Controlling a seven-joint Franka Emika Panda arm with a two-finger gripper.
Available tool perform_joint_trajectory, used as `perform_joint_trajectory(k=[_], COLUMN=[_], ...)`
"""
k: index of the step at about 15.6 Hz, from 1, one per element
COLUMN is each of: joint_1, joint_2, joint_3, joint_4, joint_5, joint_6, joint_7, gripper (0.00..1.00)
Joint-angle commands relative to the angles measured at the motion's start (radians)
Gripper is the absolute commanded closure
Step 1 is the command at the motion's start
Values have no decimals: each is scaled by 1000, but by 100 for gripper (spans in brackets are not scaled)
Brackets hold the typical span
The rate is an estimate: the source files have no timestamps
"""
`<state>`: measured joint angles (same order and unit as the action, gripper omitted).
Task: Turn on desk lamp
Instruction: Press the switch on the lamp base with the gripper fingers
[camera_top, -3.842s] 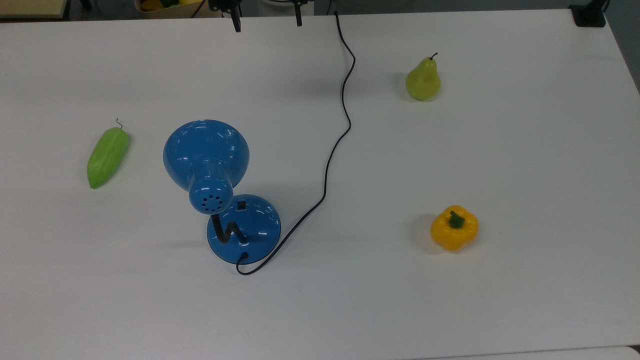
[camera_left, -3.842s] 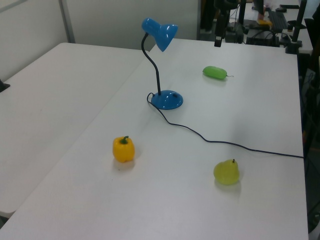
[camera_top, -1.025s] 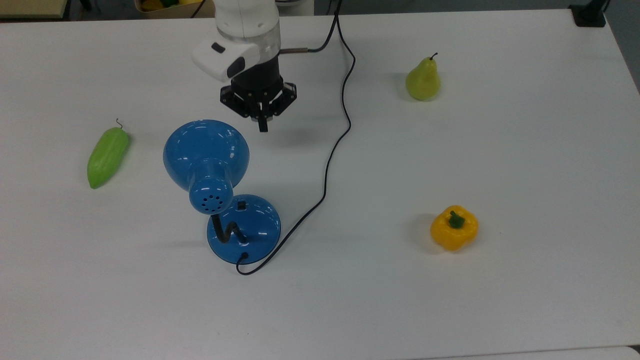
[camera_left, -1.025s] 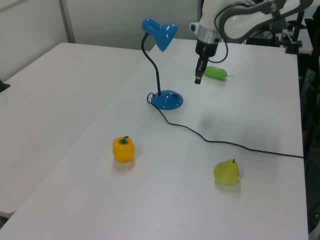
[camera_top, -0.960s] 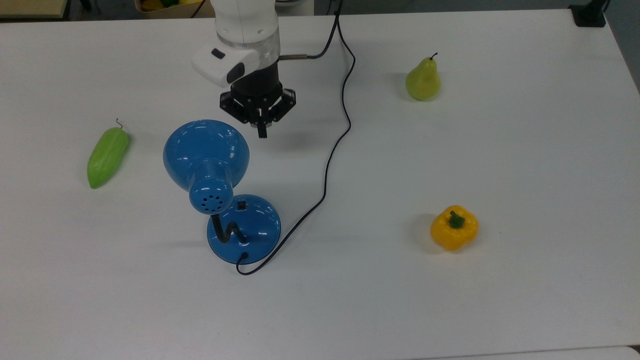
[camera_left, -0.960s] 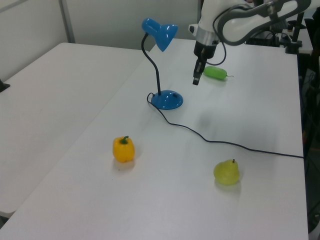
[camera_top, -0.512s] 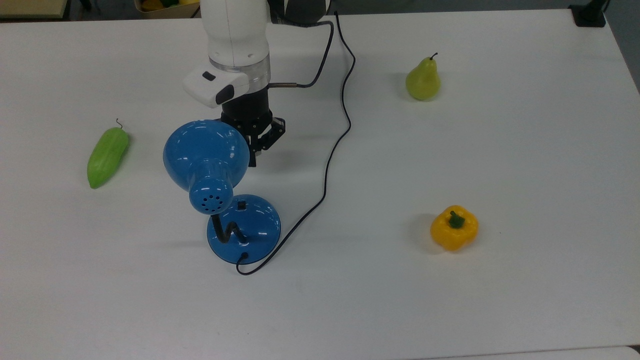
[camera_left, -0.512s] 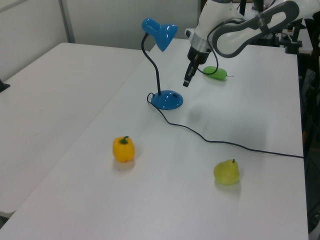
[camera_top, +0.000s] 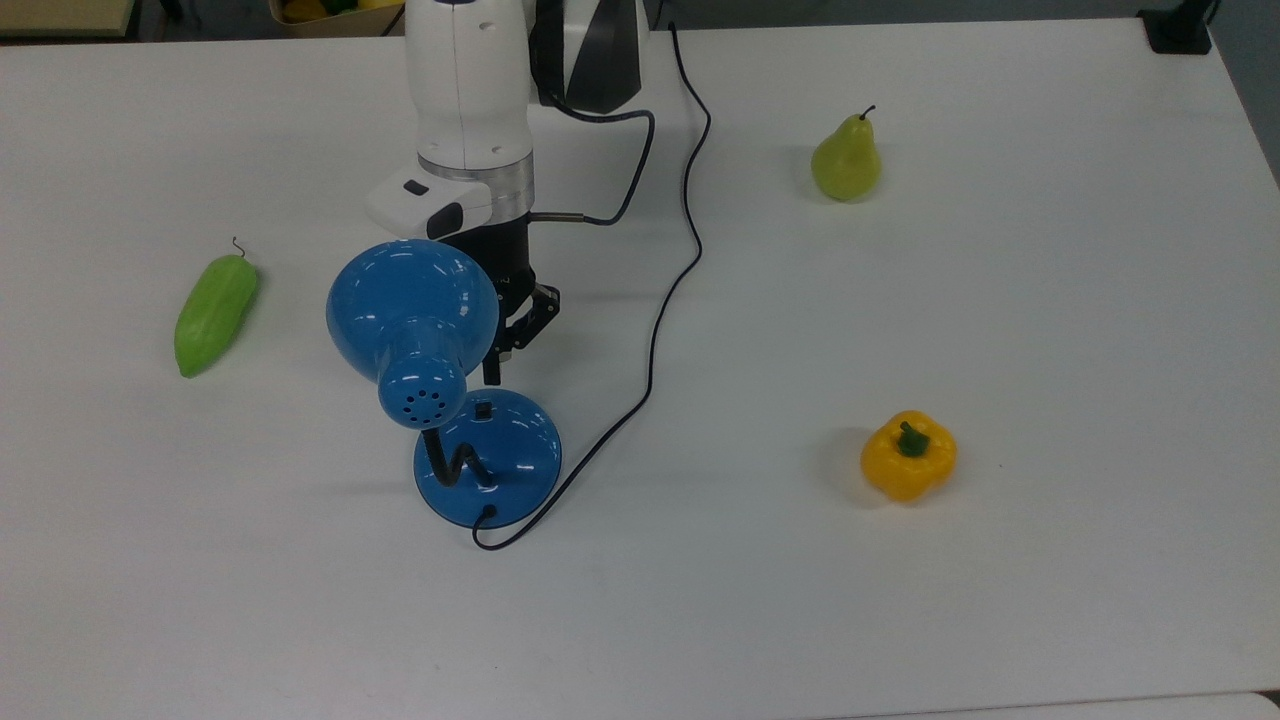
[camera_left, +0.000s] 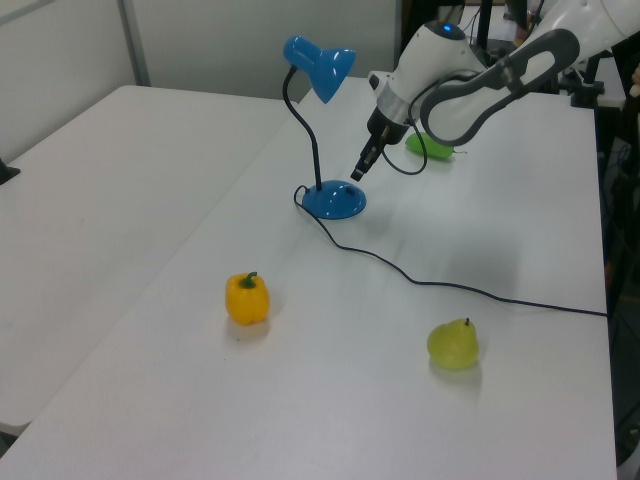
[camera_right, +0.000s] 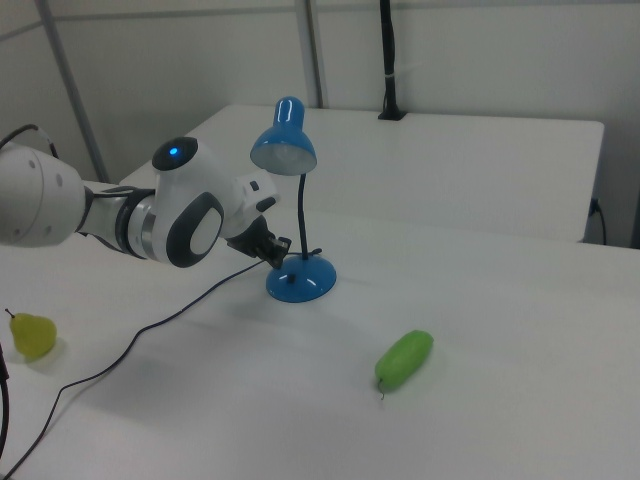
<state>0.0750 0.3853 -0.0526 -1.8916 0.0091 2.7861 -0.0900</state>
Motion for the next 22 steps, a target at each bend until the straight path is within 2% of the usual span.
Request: perform_joint_trajectory(k=[1,6,9,22], joint_1=[-4,-8,-8,-9], joint_2=[15,44,67,96], joint_3=[-1,-1,-1,-1], joint_4=[-29,-14,-14,9], joint_5=[-6,-3,-3,-6], joint_6=[84,93,167,175], joint_7=[1,3,1,1], gripper=[100,100,100,100])
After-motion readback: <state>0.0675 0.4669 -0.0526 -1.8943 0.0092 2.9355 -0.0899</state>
